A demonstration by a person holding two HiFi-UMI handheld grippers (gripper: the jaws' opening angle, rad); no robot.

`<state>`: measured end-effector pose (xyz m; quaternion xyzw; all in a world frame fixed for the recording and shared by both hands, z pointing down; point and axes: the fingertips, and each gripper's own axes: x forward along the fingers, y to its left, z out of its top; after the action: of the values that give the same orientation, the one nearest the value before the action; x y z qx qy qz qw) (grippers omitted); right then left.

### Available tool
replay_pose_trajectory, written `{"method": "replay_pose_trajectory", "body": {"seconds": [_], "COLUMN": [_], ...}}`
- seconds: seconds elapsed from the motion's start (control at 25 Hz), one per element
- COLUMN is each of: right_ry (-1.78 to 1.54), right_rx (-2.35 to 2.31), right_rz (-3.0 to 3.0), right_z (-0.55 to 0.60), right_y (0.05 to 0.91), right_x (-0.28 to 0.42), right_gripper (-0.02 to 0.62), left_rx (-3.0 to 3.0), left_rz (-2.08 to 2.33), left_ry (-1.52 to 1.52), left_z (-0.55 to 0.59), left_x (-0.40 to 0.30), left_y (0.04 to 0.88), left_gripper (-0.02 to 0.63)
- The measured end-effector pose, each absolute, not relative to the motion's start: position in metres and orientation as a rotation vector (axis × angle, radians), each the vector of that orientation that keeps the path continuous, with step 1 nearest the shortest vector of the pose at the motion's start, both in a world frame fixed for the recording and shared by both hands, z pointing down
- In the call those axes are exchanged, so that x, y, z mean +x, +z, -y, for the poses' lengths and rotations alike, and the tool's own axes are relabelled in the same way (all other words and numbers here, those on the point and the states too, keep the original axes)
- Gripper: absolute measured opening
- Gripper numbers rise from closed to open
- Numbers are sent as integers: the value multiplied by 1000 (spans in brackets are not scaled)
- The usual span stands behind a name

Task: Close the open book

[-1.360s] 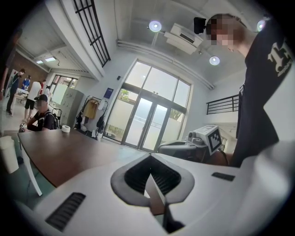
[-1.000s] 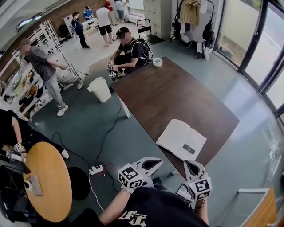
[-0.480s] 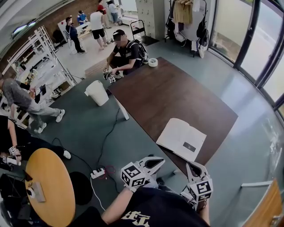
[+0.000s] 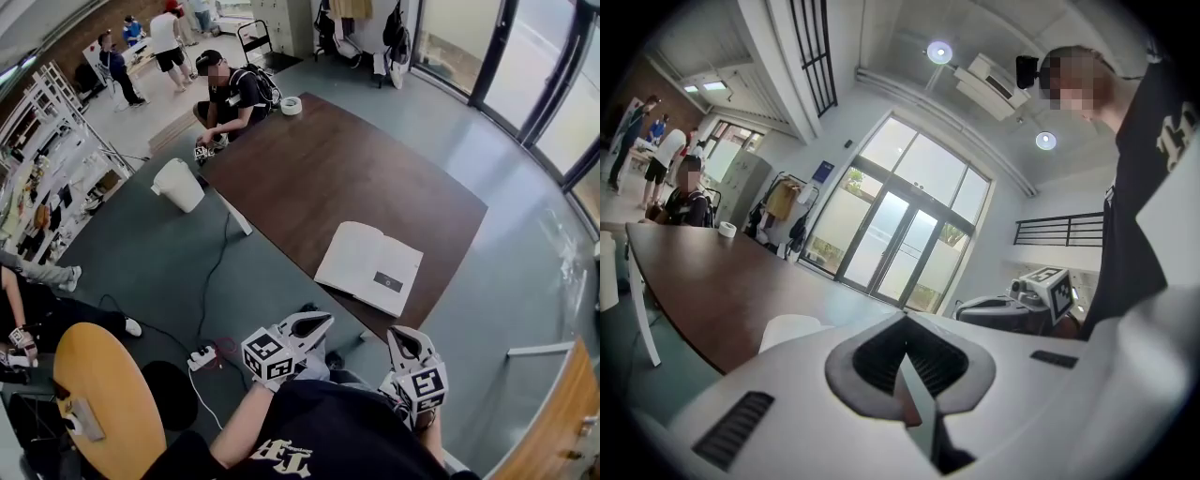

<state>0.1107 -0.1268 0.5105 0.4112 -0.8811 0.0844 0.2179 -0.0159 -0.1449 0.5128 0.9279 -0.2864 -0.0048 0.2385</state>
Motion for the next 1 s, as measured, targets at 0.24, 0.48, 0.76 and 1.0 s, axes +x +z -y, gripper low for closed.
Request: {"method": "replay_pose_trajectory", "body": {"seconds": [0.24,0.48,0.76,1.0], "right_ry": [271,290,367,395], "right_rx": [1165,1149,1192,1142], "right_rz": [2423,2366,2325,2272], "right_z": [124,121,116,114], "right_y": [523,528,544,544], "right_x": [110,108,113,105], "right_gripper": [-14,-12,-12,-14], "left_rx": [2472,2397,2285,2147], "left_rz": [798,826,796,740], "left_ry": [-52,-98,-214,-243], "left_z": [159,177,198,211], "left_x": [-24,-39,-44,-39], "left_y": [534,559,589,628], "left_gripper": [6,6,6,21]}}
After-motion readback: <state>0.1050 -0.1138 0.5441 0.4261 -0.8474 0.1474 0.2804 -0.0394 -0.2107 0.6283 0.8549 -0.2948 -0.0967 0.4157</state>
